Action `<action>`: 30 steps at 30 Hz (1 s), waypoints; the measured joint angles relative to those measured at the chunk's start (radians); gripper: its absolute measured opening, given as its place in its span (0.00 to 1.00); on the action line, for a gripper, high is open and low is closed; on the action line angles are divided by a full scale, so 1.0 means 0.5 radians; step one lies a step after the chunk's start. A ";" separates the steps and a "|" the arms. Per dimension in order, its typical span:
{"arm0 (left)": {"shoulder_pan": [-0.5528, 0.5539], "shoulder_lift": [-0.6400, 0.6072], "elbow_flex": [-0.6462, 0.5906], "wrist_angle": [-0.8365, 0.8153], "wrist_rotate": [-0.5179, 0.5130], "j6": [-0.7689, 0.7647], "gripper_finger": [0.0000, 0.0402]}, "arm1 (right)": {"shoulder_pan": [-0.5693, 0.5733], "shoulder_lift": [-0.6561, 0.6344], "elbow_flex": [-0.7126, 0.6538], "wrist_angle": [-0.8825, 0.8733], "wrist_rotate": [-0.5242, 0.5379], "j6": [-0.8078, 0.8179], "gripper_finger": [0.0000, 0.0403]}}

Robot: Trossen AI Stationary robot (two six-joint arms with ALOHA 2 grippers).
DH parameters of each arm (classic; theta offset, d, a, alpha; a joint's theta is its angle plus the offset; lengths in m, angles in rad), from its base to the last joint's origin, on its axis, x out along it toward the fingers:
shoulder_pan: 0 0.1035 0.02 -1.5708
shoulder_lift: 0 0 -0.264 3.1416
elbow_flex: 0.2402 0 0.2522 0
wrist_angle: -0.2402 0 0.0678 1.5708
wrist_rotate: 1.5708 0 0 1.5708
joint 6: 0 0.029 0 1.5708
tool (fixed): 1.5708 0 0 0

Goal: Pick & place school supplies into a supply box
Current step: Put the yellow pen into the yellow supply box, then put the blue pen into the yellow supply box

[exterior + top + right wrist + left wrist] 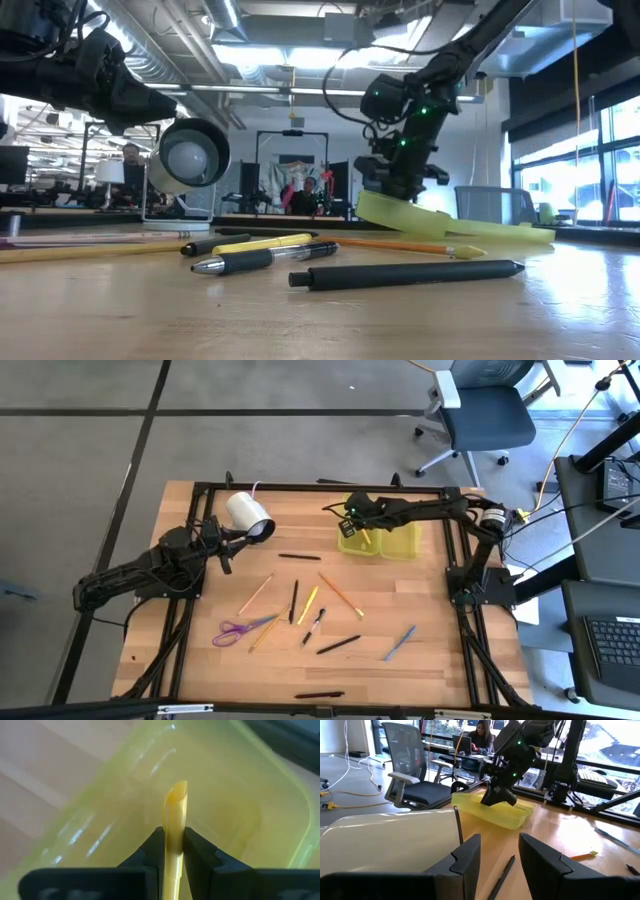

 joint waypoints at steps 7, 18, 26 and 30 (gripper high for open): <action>0.000 0.000 0.000 -0.002 0.000 0.001 0.32 | -0.009 0.019 0.000 0.004 -0.002 -0.087 0.19; 0.000 0.000 0.000 -0.009 0.000 0.001 0.32 | -0.009 -0.015 0.060 -0.119 0.011 -0.106 0.40; 0.000 0.000 -0.001 -0.009 0.000 0.001 0.32 | 0.252 -0.293 0.436 -0.840 -0.117 -0.311 0.44; 0.000 0.000 0.000 -0.009 0.000 0.002 0.32 | 0.583 -0.456 0.455 -1.199 -0.425 -0.510 0.44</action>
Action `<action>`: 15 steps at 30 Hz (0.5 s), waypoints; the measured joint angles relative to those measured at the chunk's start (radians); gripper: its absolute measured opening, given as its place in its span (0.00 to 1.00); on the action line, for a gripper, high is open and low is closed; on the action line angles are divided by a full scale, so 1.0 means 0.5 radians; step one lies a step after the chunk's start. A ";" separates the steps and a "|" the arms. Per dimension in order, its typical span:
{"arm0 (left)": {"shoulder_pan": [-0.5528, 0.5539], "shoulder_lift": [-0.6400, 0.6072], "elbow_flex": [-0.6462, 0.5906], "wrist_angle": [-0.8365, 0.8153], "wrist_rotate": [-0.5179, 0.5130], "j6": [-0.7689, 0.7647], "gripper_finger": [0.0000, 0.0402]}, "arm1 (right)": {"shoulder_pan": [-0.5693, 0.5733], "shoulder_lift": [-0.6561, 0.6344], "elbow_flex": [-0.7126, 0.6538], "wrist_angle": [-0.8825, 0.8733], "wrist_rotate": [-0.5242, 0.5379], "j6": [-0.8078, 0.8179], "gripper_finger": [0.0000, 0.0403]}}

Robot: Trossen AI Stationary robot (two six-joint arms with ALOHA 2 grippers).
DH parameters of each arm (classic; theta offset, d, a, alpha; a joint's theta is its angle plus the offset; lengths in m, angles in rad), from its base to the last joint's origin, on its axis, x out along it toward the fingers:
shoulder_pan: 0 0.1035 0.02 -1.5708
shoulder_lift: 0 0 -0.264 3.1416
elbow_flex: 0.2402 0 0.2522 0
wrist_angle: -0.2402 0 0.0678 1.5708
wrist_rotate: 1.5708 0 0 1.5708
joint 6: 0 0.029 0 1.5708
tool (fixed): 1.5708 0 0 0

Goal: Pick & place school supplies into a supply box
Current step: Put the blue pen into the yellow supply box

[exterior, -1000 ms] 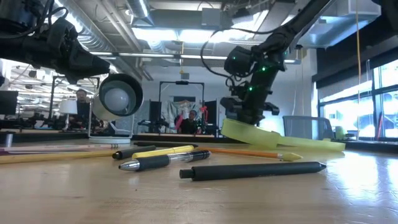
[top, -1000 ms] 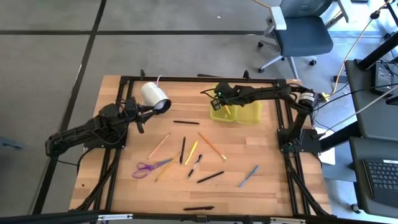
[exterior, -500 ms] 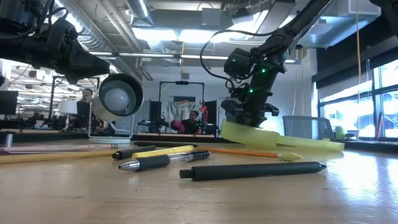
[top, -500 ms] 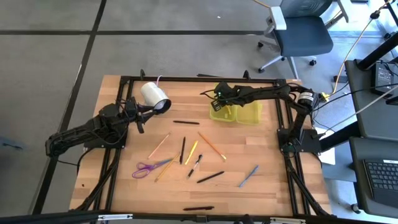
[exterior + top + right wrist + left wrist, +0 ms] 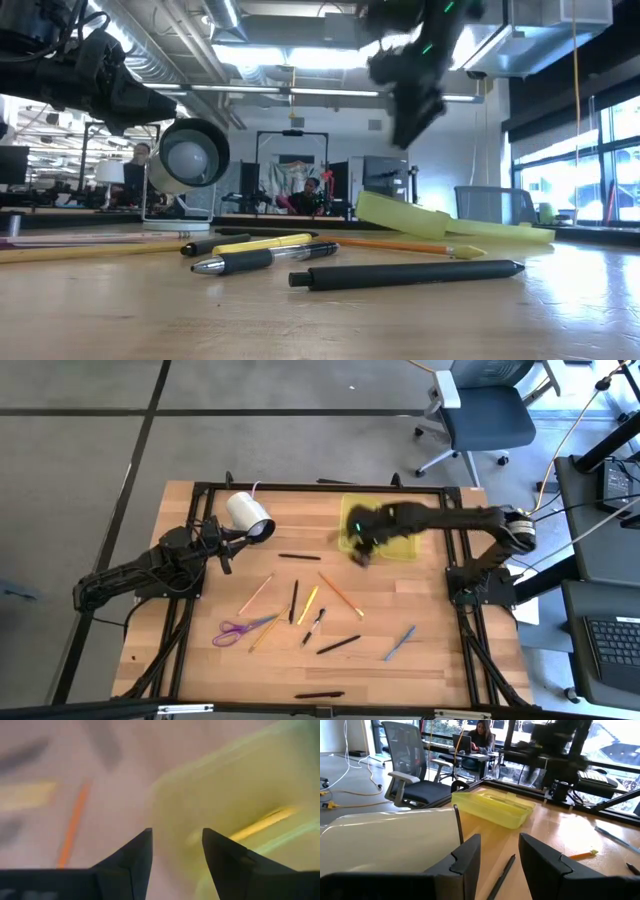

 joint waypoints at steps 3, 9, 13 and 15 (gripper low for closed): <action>0.000 0.000 0.000 0.001 0.000 0.000 0.32 | 0.311 -0.078 -0.038 -0.198 -0.109 0.073 0.44; 0.000 0.000 0.000 0.001 -0.001 0.001 0.32 | 0.940 -0.085 -0.158 -0.332 -0.234 0.505 0.44; 0.000 0.000 0.000 0.001 -0.013 0.000 0.32 | 1.270 -0.068 -0.287 -0.112 -0.259 0.735 0.44; 0.000 0.000 0.000 0.003 -0.033 0.000 0.32 | 1.403 -0.061 -0.347 -0.016 -0.225 0.737 0.44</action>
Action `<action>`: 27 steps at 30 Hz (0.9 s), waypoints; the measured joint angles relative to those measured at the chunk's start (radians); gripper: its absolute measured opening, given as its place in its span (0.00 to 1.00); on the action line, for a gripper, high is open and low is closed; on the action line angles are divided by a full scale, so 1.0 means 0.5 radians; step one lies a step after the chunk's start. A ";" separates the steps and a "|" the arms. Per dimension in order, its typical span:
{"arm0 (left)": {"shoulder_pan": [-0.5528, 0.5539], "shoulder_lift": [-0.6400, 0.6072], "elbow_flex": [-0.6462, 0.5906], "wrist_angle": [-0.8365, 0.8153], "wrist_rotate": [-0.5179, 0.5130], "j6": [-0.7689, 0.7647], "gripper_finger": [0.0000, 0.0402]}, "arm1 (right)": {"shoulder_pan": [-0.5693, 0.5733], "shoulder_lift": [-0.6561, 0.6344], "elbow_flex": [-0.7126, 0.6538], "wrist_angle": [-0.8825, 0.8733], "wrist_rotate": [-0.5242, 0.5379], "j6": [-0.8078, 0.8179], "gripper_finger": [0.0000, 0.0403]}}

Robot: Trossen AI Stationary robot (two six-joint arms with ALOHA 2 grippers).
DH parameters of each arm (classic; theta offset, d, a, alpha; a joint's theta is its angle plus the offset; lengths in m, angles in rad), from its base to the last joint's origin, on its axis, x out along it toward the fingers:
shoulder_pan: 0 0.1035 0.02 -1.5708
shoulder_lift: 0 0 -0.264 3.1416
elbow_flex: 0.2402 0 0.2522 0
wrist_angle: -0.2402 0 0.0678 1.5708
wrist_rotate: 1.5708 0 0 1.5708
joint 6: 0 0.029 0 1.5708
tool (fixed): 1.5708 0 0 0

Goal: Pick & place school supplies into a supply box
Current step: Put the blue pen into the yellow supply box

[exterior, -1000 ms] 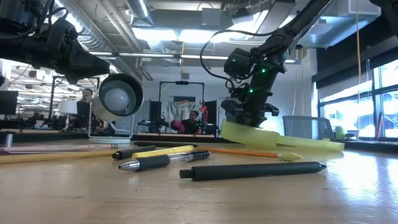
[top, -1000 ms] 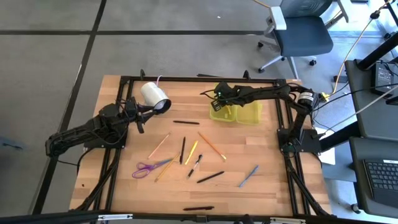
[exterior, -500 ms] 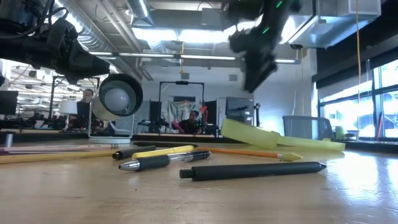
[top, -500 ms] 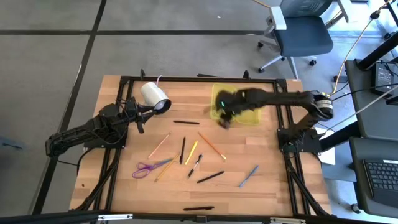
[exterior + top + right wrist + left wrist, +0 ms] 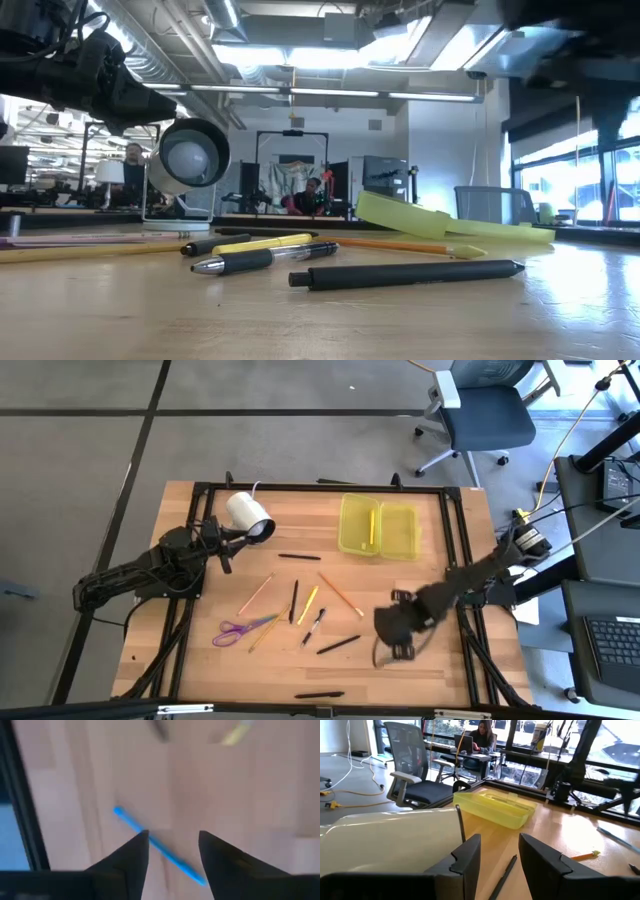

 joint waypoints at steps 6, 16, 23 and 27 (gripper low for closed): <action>0.000 0.000 0.000 -0.006 -0.119 0.000 0.32 | 0.209 0.018 -0.145 0.053 0.139 0.053 0.40; 0.001 0.000 0.000 -0.003 -0.139 -0.001 0.32 | 0.245 0.029 -0.431 0.104 -0.033 0.060 0.38; 0.000 0.000 0.000 -0.003 -0.140 0.000 0.32 | 0.245 0.030 -0.577 0.281 -0.018 -0.071 0.38; 0.001 0.000 0.000 -0.003 -0.140 0.000 0.32 | 0.245 0.030 -0.622 0.282 -0.006 -0.208 0.38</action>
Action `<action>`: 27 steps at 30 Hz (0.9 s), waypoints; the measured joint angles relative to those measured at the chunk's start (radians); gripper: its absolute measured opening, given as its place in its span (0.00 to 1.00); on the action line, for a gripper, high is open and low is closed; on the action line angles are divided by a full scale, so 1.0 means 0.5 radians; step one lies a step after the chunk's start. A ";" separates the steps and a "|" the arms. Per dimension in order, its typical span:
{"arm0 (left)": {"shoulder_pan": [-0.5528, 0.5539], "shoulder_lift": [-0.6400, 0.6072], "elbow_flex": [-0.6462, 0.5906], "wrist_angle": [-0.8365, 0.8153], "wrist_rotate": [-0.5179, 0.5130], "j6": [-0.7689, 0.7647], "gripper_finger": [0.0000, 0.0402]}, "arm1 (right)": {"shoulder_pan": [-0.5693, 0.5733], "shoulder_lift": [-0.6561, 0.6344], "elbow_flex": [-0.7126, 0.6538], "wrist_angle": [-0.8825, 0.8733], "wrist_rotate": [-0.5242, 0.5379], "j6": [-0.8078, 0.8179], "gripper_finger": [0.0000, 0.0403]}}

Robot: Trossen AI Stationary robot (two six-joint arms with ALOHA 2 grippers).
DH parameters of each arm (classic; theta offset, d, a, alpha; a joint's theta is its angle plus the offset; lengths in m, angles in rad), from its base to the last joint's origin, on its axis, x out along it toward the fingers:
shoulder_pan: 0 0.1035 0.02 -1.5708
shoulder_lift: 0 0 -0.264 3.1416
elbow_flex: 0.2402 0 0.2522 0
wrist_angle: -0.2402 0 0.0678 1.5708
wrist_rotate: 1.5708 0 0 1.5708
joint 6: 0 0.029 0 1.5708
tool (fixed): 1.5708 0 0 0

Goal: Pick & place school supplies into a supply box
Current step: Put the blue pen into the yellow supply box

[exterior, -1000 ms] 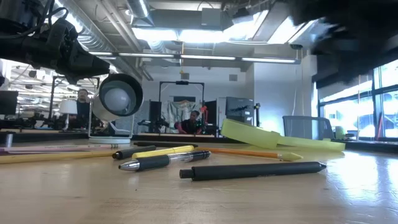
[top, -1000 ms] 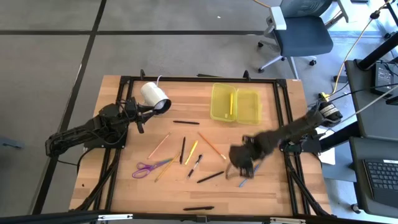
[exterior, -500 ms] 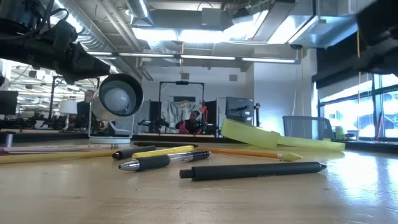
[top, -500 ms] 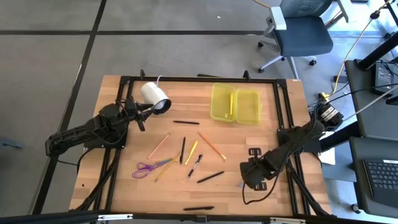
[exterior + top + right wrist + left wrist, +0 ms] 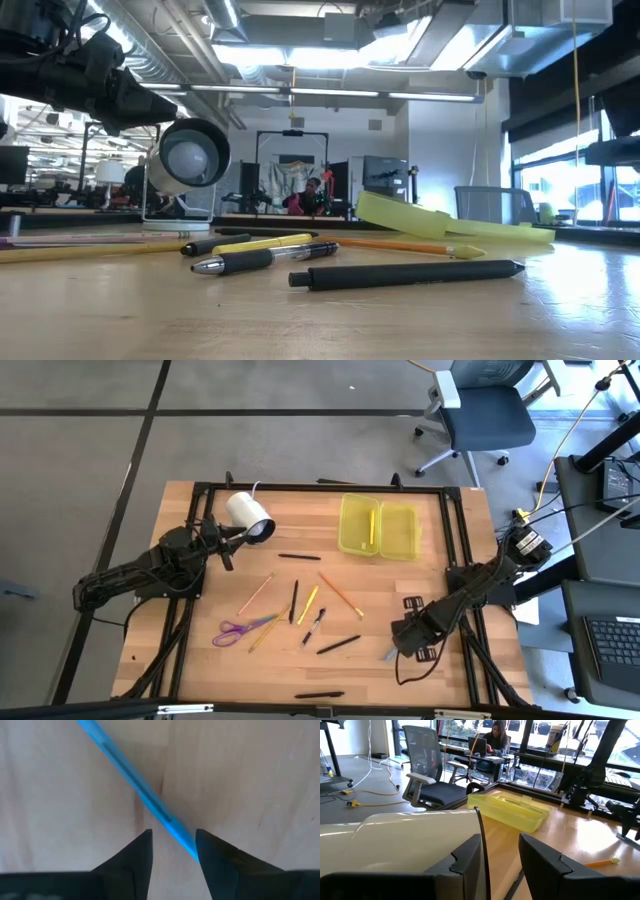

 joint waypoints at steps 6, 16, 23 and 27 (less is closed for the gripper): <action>0.000 0.000 0.000 0.000 -0.004 0.000 0.32 | 0.000 -0.002 -0.075 0.127 0.121 -0.222 0.38; 0.000 0.000 0.000 0.000 -0.005 0.000 0.32 | -0.002 -0.006 -0.099 0.167 0.083 -0.165 0.30; 0.000 0.000 0.000 0.000 -0.006 -0.001 0.32 | 0.000 -0.005 -0.100 0.186 0.071 -0.123 0.13; 0.000 0.000 0.000 0.000 -0.006 0.000 0.32 | 0.000 -0.003 -0.102 0.199 0.076 0.089 0.08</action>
